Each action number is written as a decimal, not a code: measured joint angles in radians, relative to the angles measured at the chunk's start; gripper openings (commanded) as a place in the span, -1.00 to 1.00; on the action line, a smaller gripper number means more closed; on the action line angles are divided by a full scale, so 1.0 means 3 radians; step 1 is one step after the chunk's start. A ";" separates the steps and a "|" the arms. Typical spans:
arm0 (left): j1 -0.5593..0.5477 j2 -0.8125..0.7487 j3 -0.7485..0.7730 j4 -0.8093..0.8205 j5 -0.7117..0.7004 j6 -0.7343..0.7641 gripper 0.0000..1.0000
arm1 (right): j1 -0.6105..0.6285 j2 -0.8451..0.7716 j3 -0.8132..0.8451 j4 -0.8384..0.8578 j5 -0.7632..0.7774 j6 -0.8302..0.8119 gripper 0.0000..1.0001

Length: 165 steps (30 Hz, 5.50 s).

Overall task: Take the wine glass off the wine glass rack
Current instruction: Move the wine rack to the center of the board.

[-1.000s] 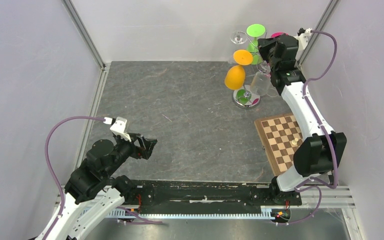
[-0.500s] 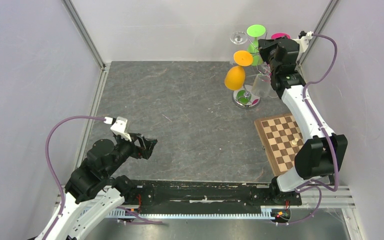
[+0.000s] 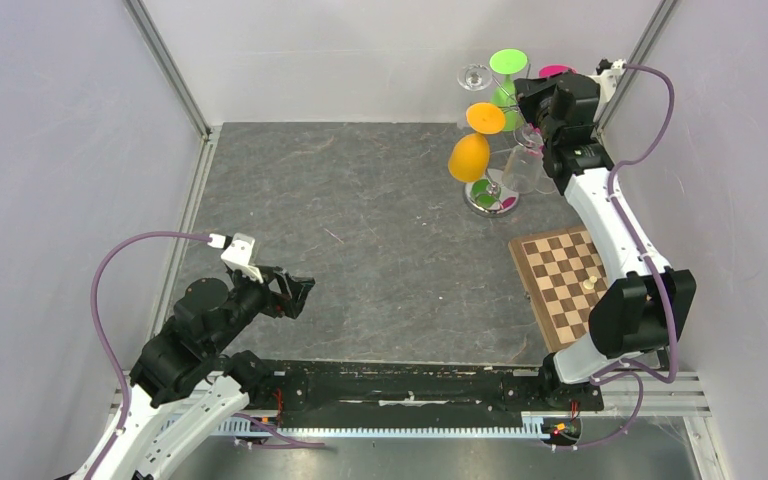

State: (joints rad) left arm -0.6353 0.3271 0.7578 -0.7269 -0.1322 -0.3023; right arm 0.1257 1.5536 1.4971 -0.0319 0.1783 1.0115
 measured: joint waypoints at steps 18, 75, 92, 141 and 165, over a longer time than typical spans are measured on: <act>0.0000 0.0000 0.0000 0.0000 0.0000 0.0000 0.73 | 0.0027 0.0102 0.0238 -0.0245 -0.0070 0.0033 -1.00; 0.0000 0.0001 0.0000 -0.0001 0.0001 0.0000 0.73 | 0.0791 0.0385 0.0806 -0.0515 -0.0051 -0.0195 -1.00; 0.0000 -0.0010 -0.0001 0.0000 0.0001 0.0000 0.73 | 0.1019 0.0117 0.0797 -0.0590 -0.0120 -0.0326 -1.00; 0.0000 -0.0127 -0.0025 0.0000 0.0009 0.0000 0.73 | 0.1708 -0.1011 -0.0294 -0.0946 -0.0153 -0.0533 -1.00; 0.0000 -0.0125 -0.0025 -0.0001 0.0009 0.0000 0.74 | 0.1713 -0.1012 -0.0393 -0.0926 -0.0125 -0.0562 -1.00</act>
State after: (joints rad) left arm -0.6353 0.2897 0.7502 -0.7273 -0.1295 -0.3023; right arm 0.6395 1.2499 1.3792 -0.3096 0.1410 0.8429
